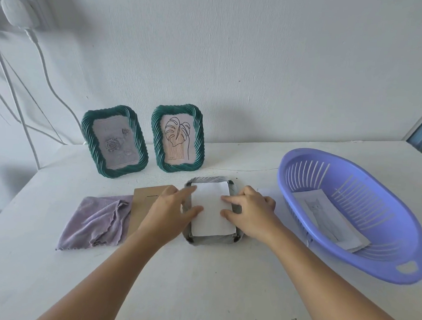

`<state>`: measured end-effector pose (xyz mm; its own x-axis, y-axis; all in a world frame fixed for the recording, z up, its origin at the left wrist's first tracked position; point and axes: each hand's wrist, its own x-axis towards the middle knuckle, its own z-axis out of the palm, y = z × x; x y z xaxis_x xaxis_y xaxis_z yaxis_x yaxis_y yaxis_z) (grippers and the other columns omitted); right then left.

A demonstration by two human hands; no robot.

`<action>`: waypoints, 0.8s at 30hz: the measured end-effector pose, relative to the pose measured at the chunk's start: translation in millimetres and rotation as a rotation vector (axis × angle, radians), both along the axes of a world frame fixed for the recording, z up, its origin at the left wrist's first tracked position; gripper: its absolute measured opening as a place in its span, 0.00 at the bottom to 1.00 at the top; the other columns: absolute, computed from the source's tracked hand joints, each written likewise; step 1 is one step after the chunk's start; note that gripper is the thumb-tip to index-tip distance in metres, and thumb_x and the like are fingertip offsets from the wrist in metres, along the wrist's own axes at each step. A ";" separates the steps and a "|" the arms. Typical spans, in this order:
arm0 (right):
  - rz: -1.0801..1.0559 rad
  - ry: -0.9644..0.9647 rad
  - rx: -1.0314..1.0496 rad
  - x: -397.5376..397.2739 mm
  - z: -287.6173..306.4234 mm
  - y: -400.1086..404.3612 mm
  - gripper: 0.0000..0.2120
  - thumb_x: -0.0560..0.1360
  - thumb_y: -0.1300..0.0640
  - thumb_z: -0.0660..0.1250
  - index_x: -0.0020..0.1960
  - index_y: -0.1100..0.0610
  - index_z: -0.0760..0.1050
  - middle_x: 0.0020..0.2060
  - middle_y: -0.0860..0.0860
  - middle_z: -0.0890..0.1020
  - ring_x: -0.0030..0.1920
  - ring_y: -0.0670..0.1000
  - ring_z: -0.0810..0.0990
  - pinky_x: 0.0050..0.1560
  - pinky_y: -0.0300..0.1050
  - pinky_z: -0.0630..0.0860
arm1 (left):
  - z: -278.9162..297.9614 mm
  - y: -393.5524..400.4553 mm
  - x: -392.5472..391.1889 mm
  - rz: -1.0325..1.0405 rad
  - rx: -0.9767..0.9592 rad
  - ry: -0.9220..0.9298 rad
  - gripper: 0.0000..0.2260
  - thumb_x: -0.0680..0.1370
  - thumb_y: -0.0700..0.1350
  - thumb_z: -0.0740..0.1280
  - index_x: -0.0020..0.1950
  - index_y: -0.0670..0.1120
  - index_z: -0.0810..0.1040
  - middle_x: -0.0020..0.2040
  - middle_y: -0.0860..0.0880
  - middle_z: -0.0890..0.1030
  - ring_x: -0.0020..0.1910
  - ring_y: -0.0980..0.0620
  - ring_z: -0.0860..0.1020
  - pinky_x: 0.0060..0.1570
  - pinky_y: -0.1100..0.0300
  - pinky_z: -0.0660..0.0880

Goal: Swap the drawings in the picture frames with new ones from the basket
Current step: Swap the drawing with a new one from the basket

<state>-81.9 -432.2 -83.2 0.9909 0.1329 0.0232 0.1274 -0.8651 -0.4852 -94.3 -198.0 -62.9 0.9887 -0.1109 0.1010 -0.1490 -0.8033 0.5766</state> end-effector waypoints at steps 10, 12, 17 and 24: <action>-0.002 -0.010 0.009 -1.2 1.1 0.0 0.19 0.76 0.36 0.67 0.67 0.36 0.77 0.54 0.41 0.69 0.62 0.41 0.72 0.63 0.48 0.54 | 6.4 55.7 -11.8 0.251 0.483 0.128 0.30 0.80 0.67 0.58 0.79 0.56 0.62 0.64 0.39 0.75 0.64 0.35 0.76 0.58 0.45 0.76; -0.004 -0.010 0.008 -0.8 1.0 0.1 0.19 0.76 0.36 0.67 0.66 0.36 0.77 0.54 0.41 0.69 0.62 0.42 0.72 0.65 0.49 0.55 | 5.9 57.2 -10.0 0.241 0.454 0.166 0.31 0.80 0.67 0.58 0.80 0.56 0.61 0.66 0.40 0.77 0.65 0.37 0.75 0.58 0.46 0.76; -0.001 -0.015 0.007 -1.0 2.6 0.7 0.20 0.76 0.36 0.66 0.67 0.36 0.77 0.54 0.41 0.69 0.63 0.41 0.72 0.65 0.49 0.54 | 6.2 56.6 -8.1 0.266 0.287 0.159 0.25 0.76 0.61 0.63 0.73 0.56 0.72 0.52 0.52 0.82 0.51 0.47 0.79 0.46 0.53 0.77; -0.006 -0.112 -0.063 -5.1 17.1 1.9 0.22 0.79 0.36 0.62 0.72 0.34 0.70 0.53 0.44 0.74 0.61 0.49 0.74 0.72 0.57 0.57 | 19.6 58.2 -12.7 0.324 0.052 0.021 0.23 0.69 0.62 0.65 0.63 0.60 0.78 0.42 0.56 0.77 0.43 0.50 0.76 0.35 0.59 0.69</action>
<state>-87.0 -430.2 -66.2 0.9832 0.1319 0.1259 0.1729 -0.8944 -0.4125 -107.1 -139.8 -43.3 0.9752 0.2053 0.0822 0.1308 -0.8353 0.5341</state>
